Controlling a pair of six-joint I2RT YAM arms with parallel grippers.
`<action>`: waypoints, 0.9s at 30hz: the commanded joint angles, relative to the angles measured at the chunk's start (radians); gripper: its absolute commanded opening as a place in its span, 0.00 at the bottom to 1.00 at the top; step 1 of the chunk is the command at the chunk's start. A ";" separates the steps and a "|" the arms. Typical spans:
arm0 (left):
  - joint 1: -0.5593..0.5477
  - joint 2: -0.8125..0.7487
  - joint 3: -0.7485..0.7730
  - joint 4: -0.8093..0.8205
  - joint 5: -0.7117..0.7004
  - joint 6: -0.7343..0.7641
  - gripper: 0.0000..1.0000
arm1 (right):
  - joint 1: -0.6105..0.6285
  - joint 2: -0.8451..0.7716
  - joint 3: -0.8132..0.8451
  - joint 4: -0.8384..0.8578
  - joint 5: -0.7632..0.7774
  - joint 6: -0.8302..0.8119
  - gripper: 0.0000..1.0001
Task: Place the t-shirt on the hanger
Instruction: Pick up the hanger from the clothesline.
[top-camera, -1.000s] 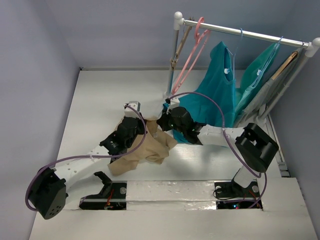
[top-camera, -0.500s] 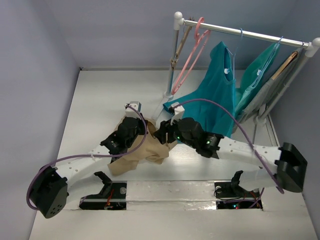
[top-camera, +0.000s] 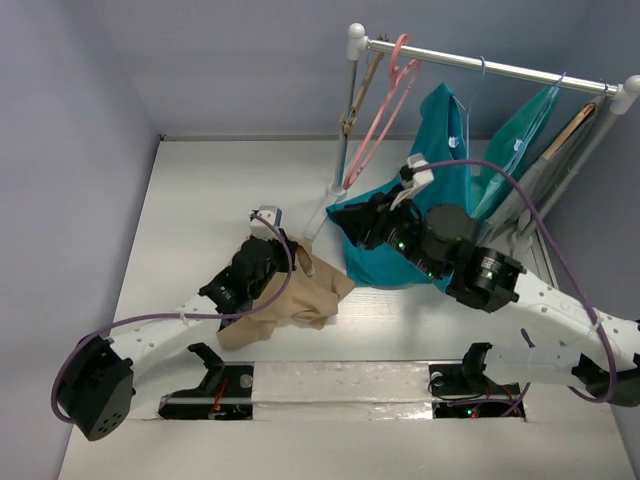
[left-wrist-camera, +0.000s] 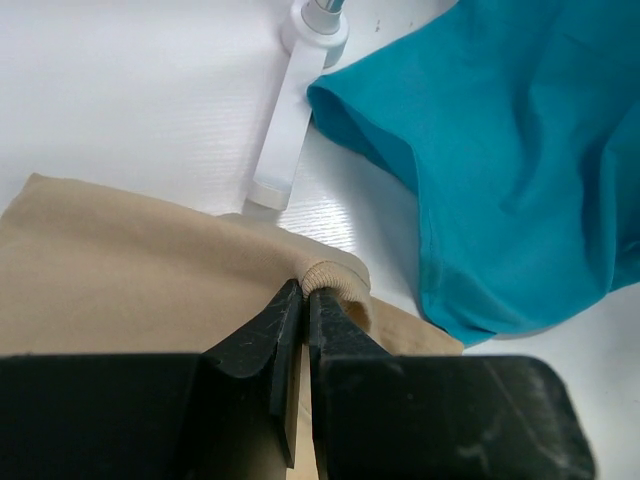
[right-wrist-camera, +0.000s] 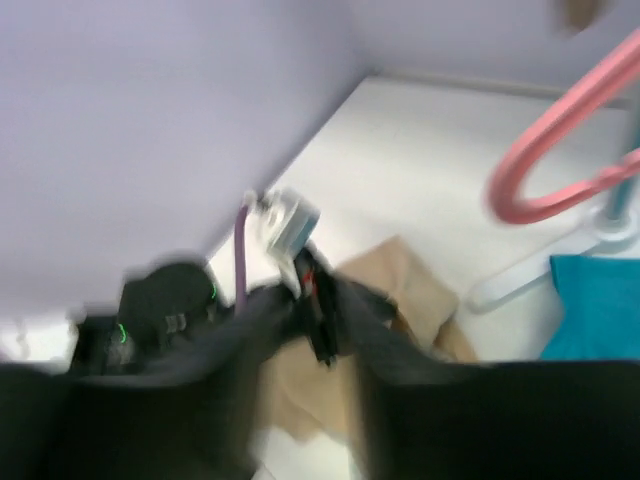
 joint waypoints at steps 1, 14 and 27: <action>-0.001 -0.043 -0.015 0.067 0.024 0.014 0.00 | 0.004 0.031 0.151 -0.120 0.312 -0.116 0.54; -0.001 -0.075 -0.043 0.096 0.083 0.003 0.00 | -0.170 0.379 0.596 -0.207 0.606 -0.306 0.83; -0.001 -0.083 -0.044 0.095 0.090 0.002 0.00 | -0.328 0.509 0.669 -0.315 0.471 -0.207 0.74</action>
